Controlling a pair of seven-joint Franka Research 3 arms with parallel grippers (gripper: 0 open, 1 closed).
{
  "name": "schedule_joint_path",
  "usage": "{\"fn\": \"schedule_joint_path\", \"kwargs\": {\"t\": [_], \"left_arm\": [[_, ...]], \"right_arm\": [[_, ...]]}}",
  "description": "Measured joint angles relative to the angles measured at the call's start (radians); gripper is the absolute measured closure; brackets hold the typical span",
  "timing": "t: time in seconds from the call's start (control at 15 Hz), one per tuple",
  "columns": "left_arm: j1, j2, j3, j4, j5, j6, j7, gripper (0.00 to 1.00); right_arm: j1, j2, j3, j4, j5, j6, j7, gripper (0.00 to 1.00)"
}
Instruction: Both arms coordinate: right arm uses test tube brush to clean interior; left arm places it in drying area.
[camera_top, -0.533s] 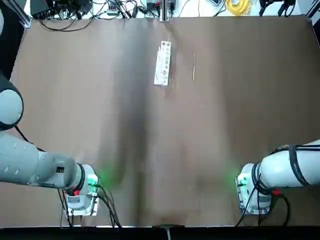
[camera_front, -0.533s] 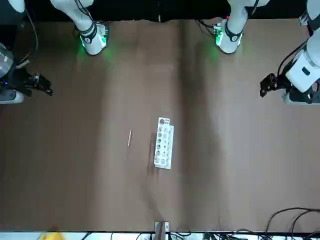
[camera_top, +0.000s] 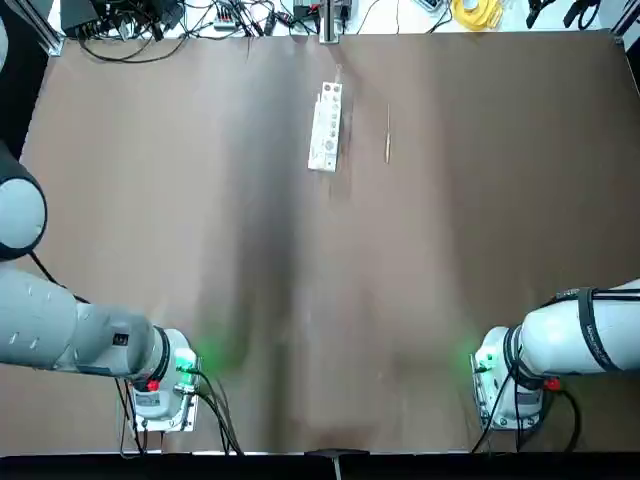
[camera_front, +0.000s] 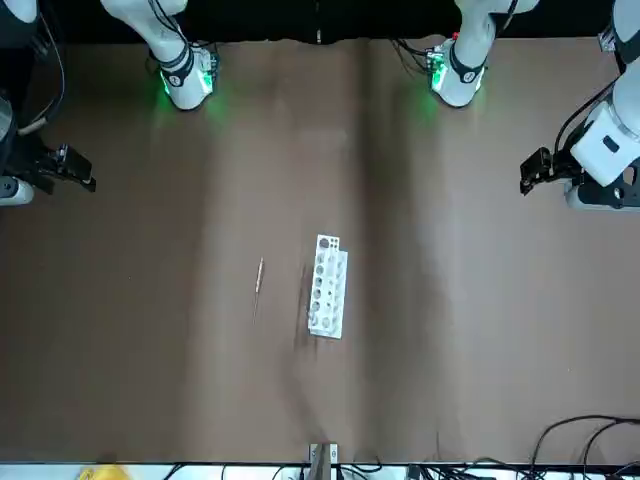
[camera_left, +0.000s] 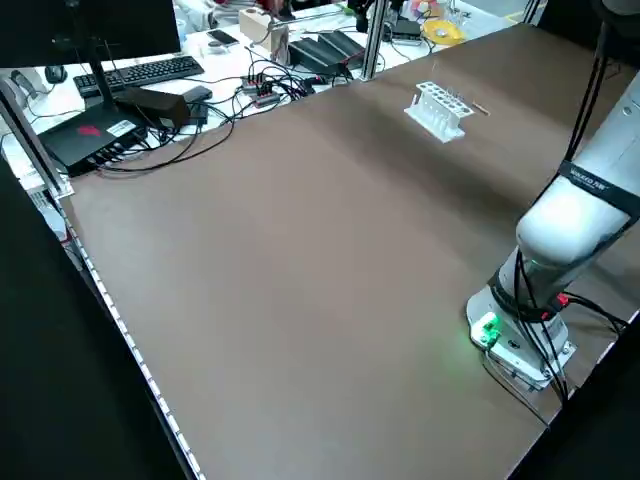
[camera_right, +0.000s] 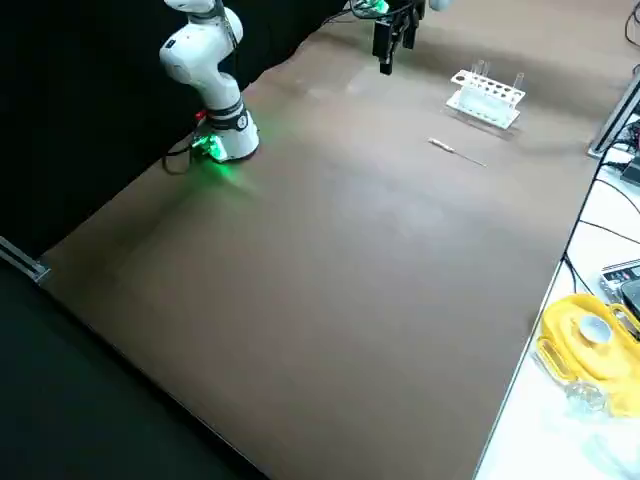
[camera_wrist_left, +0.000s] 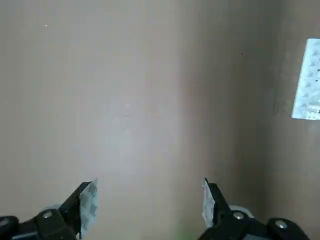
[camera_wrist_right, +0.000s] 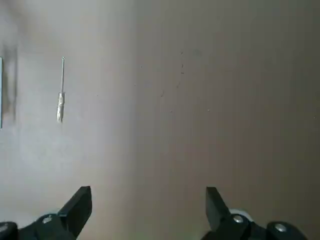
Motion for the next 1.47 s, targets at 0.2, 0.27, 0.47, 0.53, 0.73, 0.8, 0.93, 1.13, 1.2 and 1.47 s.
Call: {"fn": "schedule_joint_path", "kwargs": {"t": [0.2, 0.27, 0.47, 0.53, 0.73, 0.8, 0.93, 1.13, 1.2, 1.47], "left_arm": [[0.000, 0.001, 0.000, -0.002, 0.000, 0.011, 0.000, 0.00], [0.000, 0.003, 0.000, -0.006, 0.000, 0.025, 0.000, 0.00], [-0.002, 0.017, 0.000, -0.011, 0.000, 0.039, 0.000, 0.00], [-0.005, 0.022, -0.001, -0.012, 0.000, 0.043, 0.000, 0.00], [-0.013, 0.040, -0.006, -0.014, 0.000, 0.046, 0.000, 0.00], [-0.013, 0.047, -0.008, -0.014, 0.000, 0.046, 0.000, 0.00], [-0.014, 0.062, -0.013, -0.015, 0.000, 0.046, 0.000, 0.00], [-0.017, 0.082, -0.014, -0.015, 0.000, 0.055, 0.002, 0.00], [-0.017, 0.088, -0.014, -0.015, 0.000, 0.067, 0.002, 0.00], [-0.019, 0.129, -0.015, -0.016, 0.000, 0.110, 0.002, 0.00]], "right_arm": [[0.000, 0.000, 0.001, 0.000, 0.000, 0.002, 0.000, 0.00], [0.002, 0.001, 0.005, 0.000, 0.001, 0.010, 0.000, 0.00], [0.042, 0.027, 0.013, -0.005, 0.003, 0.054, 0.000, 0.00], [0.067, 0.051, 0.015, -0.007, 0.003, 0.071, 0.001, 0.00], [0.149, 0.160, 0.019, -0.007, 0.036, 0.170, 0.026, 0.00], [0.173, 0.204, 0.019, -0.004, 0.046, 0.211, 0.049, 0.00], [0.224, 0.303, 0.020, 0.016, 0.051, 0.297, 0.122, 0.00], [0.275, 0.460, 0.020, 0.093, 0.051, 0.346, 0.233, 0.00], [0.284, 0.503, 0.020, 0.125, 0.052, 0.349, 0.265, 0.00], [0.318, 0.646, 0.020, 0.207, 0.053, 0.455, 0.367, 0.00]]}}
